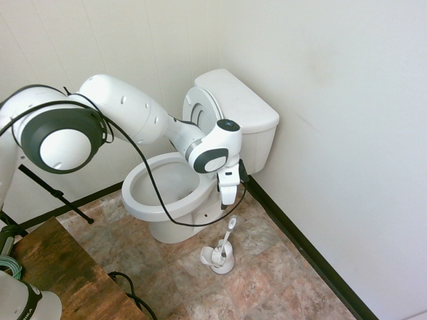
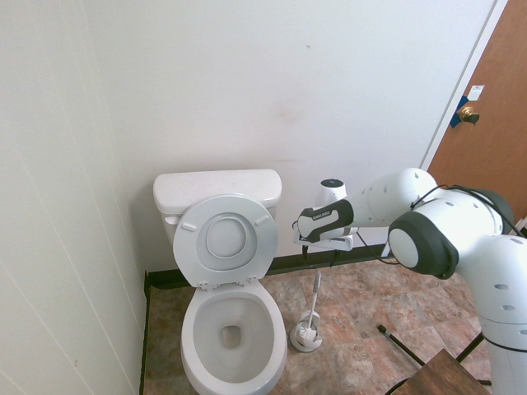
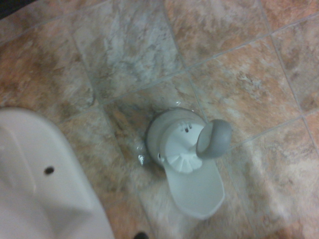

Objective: Clean the toilet

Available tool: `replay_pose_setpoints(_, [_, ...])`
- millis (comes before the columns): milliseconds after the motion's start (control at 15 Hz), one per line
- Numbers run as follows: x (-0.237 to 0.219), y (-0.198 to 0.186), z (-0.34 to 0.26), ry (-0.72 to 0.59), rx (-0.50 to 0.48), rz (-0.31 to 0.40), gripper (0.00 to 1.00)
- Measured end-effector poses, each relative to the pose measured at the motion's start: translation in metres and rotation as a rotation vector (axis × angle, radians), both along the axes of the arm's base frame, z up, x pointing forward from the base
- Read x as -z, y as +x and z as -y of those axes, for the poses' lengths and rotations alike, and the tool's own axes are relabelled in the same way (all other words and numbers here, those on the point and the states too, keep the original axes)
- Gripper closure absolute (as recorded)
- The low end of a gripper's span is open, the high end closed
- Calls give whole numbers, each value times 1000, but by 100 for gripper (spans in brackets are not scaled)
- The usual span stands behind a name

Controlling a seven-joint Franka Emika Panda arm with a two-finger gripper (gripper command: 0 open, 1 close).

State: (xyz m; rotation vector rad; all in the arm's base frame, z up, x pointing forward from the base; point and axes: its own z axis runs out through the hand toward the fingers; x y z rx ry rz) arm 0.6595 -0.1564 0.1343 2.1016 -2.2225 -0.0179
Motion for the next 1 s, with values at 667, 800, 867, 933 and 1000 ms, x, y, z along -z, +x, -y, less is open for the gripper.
replay_pose_setpoints(667, [99, 37, 21, -63, 126, -99, 0])
replay_pose_setpoints(800, [113, 40, 29, -63, 134, -112, 0])
replay_pose_setpoints(867, [119, 41, 32, -61, 136, -118, 0])
replay_pose_setpoints(933, [123, 42, 33, -60, 137, -121, 0])
replay_pose_setpoints(1000, [127, 42, 33, -58, 137, -126, 0])
